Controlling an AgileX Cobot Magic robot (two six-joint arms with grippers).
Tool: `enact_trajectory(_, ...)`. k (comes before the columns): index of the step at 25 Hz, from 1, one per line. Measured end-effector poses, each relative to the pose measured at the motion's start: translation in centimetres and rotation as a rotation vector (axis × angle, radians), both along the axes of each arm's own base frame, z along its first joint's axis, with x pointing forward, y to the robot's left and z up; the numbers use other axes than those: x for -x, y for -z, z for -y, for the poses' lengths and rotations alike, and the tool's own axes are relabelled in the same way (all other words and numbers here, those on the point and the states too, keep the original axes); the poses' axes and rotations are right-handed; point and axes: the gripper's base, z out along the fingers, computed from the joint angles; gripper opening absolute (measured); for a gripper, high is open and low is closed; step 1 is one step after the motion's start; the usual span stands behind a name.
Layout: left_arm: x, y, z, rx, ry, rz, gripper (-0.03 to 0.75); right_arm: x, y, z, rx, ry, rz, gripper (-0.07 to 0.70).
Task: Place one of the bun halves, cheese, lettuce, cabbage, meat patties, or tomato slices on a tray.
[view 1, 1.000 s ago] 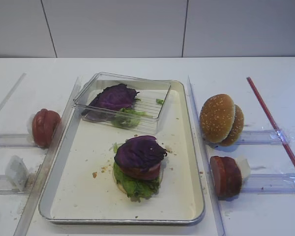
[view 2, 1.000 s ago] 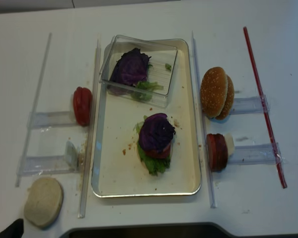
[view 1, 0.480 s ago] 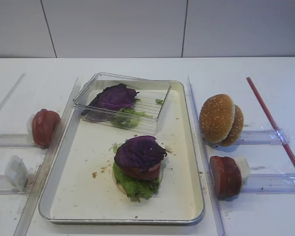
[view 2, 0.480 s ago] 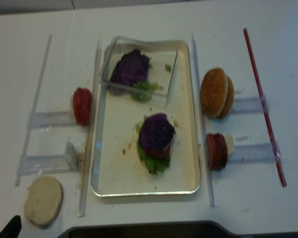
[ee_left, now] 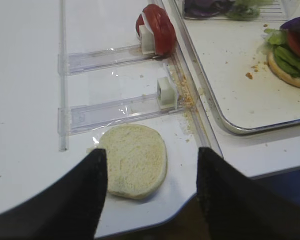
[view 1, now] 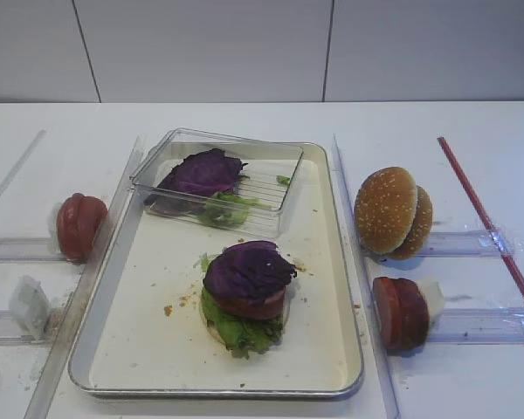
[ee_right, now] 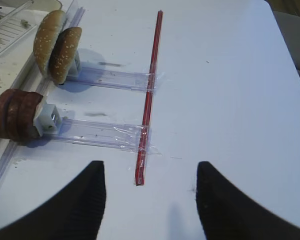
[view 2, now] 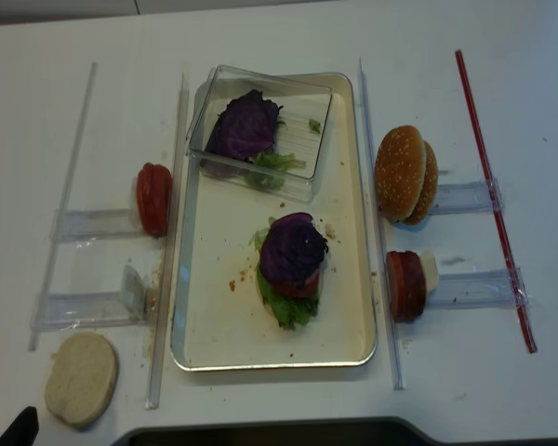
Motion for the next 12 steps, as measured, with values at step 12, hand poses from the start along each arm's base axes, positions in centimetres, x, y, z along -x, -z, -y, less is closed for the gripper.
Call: enact_trajectory(12,0.00,0.00,0.00,0.000,0.000,0.000,0.368,0.00,0.00,0.00,0.000,0.000,0.000,0.428)
